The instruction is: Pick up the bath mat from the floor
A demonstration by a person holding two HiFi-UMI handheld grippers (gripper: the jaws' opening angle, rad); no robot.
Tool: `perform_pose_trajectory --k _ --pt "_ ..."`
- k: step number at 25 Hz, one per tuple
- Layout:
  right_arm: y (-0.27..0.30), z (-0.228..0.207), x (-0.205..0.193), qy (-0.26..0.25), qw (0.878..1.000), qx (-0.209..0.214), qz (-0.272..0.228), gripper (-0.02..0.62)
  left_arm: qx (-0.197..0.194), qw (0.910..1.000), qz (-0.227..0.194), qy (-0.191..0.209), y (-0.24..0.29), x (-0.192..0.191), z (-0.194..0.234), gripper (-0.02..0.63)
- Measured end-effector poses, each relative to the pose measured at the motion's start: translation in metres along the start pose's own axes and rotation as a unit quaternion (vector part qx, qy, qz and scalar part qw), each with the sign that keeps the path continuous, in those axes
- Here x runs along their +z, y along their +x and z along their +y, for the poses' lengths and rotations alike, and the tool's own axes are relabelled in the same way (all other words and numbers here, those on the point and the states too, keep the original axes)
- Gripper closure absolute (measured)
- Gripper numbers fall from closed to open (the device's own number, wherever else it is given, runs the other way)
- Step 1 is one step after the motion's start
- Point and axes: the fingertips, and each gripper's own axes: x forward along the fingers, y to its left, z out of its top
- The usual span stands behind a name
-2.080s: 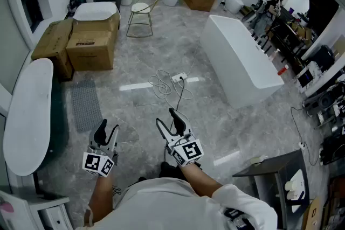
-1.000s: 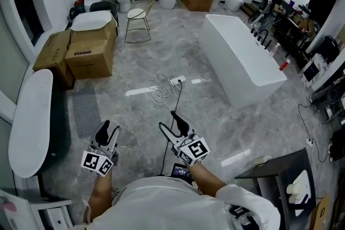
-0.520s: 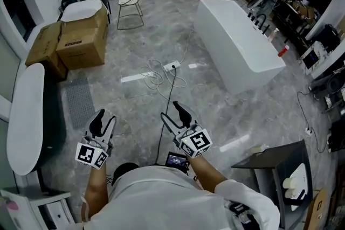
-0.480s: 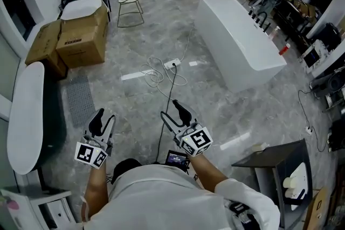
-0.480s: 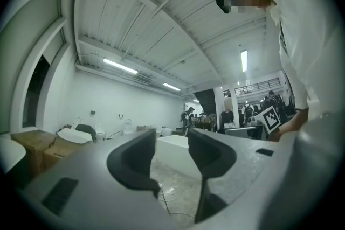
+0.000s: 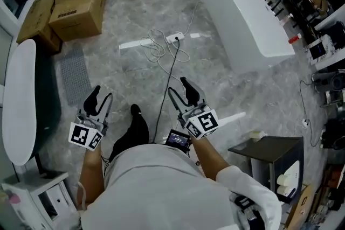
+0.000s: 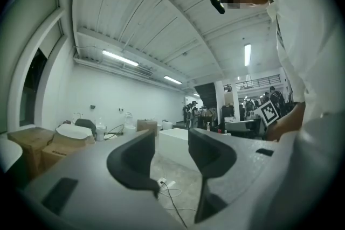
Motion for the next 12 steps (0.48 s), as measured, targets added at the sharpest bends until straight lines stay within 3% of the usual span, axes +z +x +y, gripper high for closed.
perform_pose_trajectory --k 5,12 --pt "0.082 -0.033 0.011 -0.016 1.000 0.007 0.002 0.351 0.007 0.9995 -0.010 -0.031 0.058 -0.005 0.074 0.410" --pt "0.228 -0.075 0.020 -0.029 0.999 0.036 0.011 0.354 0.010 0.9991 -0.012 -0.040 0.134 0.001 0.175 0.410"
